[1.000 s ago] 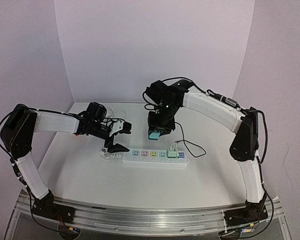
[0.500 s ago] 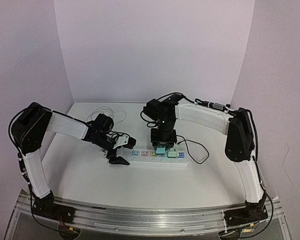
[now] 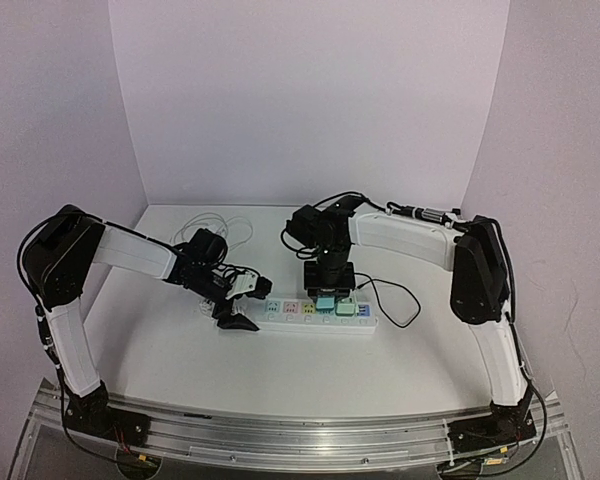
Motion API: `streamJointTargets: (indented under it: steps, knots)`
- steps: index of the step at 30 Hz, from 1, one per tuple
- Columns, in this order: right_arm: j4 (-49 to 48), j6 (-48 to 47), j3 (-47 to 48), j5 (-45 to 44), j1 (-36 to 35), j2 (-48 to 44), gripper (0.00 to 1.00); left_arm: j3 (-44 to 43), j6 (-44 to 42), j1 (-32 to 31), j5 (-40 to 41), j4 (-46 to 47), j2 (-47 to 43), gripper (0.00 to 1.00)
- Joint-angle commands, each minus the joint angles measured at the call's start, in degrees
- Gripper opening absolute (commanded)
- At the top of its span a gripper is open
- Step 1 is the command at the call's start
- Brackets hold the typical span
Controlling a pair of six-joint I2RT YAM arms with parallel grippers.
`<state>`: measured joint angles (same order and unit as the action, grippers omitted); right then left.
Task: Insert the plug
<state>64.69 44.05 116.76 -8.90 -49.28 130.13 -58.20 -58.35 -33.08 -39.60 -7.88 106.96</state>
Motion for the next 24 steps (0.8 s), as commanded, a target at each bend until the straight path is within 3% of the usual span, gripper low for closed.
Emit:
streamJointTargets:
  steps: [1,14,19,24]
  knots:
    - [-0.98,1.54,-2.34,-1.71,-0.06,-1.34,0.0,0.69,-0.36,-0.13,0.13,1.41,-0.11,0.85]
    - [-1.38,1.52,-2.69,-5.77,-0.59,-2.31,0.0,-0.29,-1.35,-0.38,1.65,1.93,0.3,0.85]
    - [-1.28,2.6,-4.96,-6.44,-0.65,-4.44,0.0,-3.15,-1.02,-1.32,2.4,-1.76,1.36,0.88]
    - [-1.25,1.25,-1.47,-4.3,-0.75,-3.33,0.0,-1.8,-1.57,-1.65,3.06,-2.69,1.87,0.88]
